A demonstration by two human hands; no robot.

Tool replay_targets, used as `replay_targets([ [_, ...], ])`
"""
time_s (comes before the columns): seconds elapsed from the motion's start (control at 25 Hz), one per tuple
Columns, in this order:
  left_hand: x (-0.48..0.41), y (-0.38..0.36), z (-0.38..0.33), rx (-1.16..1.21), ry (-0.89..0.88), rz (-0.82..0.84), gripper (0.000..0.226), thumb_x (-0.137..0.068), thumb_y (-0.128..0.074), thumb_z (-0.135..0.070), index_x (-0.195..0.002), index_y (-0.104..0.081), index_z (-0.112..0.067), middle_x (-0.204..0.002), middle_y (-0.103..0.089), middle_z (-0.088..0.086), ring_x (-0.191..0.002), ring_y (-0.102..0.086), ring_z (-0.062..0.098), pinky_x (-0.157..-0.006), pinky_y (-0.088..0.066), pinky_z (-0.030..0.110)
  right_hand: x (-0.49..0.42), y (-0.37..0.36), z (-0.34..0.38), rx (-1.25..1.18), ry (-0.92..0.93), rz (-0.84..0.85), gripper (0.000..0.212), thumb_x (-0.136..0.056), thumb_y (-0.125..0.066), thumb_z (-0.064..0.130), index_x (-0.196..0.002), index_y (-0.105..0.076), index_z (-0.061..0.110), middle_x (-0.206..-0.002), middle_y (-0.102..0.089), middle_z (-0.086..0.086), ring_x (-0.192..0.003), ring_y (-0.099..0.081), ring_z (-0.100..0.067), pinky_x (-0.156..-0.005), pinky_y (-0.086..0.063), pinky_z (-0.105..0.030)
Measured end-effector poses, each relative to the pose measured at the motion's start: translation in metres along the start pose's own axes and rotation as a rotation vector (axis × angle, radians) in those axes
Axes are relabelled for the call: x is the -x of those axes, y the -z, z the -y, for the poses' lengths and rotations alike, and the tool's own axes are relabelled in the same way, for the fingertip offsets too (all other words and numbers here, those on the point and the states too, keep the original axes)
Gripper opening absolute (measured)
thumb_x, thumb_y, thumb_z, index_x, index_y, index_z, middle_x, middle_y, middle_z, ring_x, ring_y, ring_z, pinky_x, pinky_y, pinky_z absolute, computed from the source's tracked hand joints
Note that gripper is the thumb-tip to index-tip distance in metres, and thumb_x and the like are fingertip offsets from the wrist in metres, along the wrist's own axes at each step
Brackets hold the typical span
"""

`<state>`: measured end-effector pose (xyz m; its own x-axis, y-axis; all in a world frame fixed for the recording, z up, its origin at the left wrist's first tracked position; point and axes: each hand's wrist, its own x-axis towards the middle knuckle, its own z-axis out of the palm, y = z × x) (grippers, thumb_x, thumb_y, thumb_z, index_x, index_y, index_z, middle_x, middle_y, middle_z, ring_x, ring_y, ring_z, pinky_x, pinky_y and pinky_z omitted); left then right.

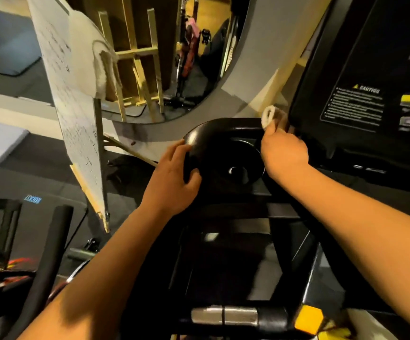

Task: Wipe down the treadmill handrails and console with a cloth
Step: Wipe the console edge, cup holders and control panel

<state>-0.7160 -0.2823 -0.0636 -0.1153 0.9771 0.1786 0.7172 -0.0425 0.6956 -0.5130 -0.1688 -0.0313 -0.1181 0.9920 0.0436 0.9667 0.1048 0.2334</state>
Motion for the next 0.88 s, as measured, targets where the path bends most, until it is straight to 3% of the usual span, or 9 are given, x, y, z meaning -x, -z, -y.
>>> replay_targets([
  [0.08, 0.000, 0.000, 0.001, 0.001, -0.002, 0.006, 0.050, -0.089, -0.058, -0.027, -0.136, -0.045, -0.015, -0.148, -0.037, 0.000, -0.131, -0.041, 0.017, -0.102, -0.031, 0.022, 0.009, 0.010, -0.005, 0.101, 0.026, 0.041, 0.045, -0.096, -0.035, 0.003, -0.139, -0.029, -0.011, -0.136, -0.043, -0.029, -0.118, -0.049, -0.041, -0.086, -0.046, -0.045],
  [0.24, 0.003, 0.001, 0.000, 0.021, 0.010, -0.019, 0.050, -0.090, -0.059, -0.028, -0.136, -0.046, -0.014, -0.145, -0.042, 0.002, -0.130, -0.041, 0.017, -0.103, -0.032, 0.022, 0.051, 0.025, -0.003, 0.390, 0.318, 0.088, 0.036, -0.094, -0.049, 0.018, -0.127, -0.052, 0.005, -0.128, -0.049, -0.018, -0.117, -0.044, -0.037, -0.088, -0.043, -0.042],
  [0.32, 0.005, 0.001, 0.000, 0.031, 0.014, -0.041, 0.048, -0.090, -0.059, -0.028, -0.134, -0.046, -0.014, -0.138, -0.046, 0.002, -0.124, -0.045, 0.017, -0.098, -0.034, 0.022, 0.066, 0.037, -0.016, 0.248, 0.409, 0.178, 0.028, -0.086, -0.061, 0.025, -0.113, -0.059, 0.014, -0.112, -0.056, -0.010, -0.112, -0.049, -0.032, -0.078, -0.043, -0.037],
  [0.4, 0.005, 0.002, -0.001, 0.046, 0.012, -0.049, 0.046, -0.090, -0.059, -0.028, -0.132, -0.047, -0.014, -0.133, -0.049, 0.002, -0.119, -0.047, 0.016, -0.095, -0.036, 0.022, 0.065, 0.046, -0.025, 0.036, 0.377, 0.258, 0.018, -0.078, -0.070, 0.023, -0.094, -0.062, 0.020, -0.090, -0.056, -0.008, -0.098, -0.058, -0.033, -0.068, -0.045, -0.033],
  [0.44, 0.005, 0.002, -0.001, 0.058, 0.009, -0.046, 0.045, -0.089, -0.059, -0.027, -0.131, -0.048, -0.014, -0.130, -0.050, 0.002, -0.116, -0.048, 0.015, -0.094, -0.037, 0.022, 0.059, 0.044, -0.026, -0.004, 0.328, 0.248, 0.019, -0.076, -0.070, 0.017, -0.094, -0.064, 0.017, -0.088, -0.057, -0.009, -0.094, -0.060, -0.035, -0.068, -0.046, -0.033],
  [0.56, 0.004, 0.003, -0.002, 0.080, -0.002, -0.048, 0.040, -0.089, -0.059, -0.026, -0.126, -0.050, -0.015, -0.124, -0.052, 0.001, -0.105, -0.047, 0.010, -0.088, -0.038, 0.022, 0.027, 0.031, -0.016, 0.024, 0.226, 0.079, 0.031, -0.078, -0.061, -0.001, -0.109, -0.062, 0.005, -0.106, -0.059, -0.019, -0.100, -0.058, -0.039, -0.075, -0.048, -0.037],
  [0.64, 0.004, 0.003, -0.001, 0.067, 0.004, -0.053, 0.037, -0.089, -0.059, -0.026, -0.123, -0.051, -0.015, -0.122, -0.052, 0.001, -0.101, -0.044, 0.007, -0.085, -0.036, 0.021, 0.015, 0.027, -0.010, 0.012, 0.231, 0.074, 0.036, -0.075, -0.061, -0.004, -0.109, -0.059, 0.007, -0.105, -0.056, -0.019, -0.099, -0.056, -0.041, -0.071, -0.044, -0.038],
  [0.76, 0.004, -0.001, 0.000, 0.062, -0.001, -0.048, 0.035, -0.088, -0.059, -0.028, -0.120, -0.053, -0.015, -0.120, -0.053, 0.000, -0.103, -0.048, 0.010, -0.085, -0.036, 0.021, 0.022, 0.033, -0.015, 0.032, 0.270, 0.206, 0.040, -0.069, -0.070, 0.015, -0.107, -0.059, 0.018, -0.103, -0.061, -0.014, -0.096, -0.058, -0.038, -0.071, -0.045, -0.035],
  [0.88, 0.002, -0.001, 0.002, 0.059, 0.018, -0.054, 0.040, -0.088, -0.059, -0.029, -0.124, -0.052, -0.014, -0.126, -0.052, 0.001, -0.112, -0.050, 0.014, -0.090, -0.035, 0.020, 0.052, 0.040, -0.017, -0.035, 0.317, 0.315, 0.029, -0.077, -0.061, 0.029, -0.105, -0.062, 0.022, -0.102, -0.067, -0.012, -0.100, -0.060, -0.036, -0.077, -0.048, -0.033],
])
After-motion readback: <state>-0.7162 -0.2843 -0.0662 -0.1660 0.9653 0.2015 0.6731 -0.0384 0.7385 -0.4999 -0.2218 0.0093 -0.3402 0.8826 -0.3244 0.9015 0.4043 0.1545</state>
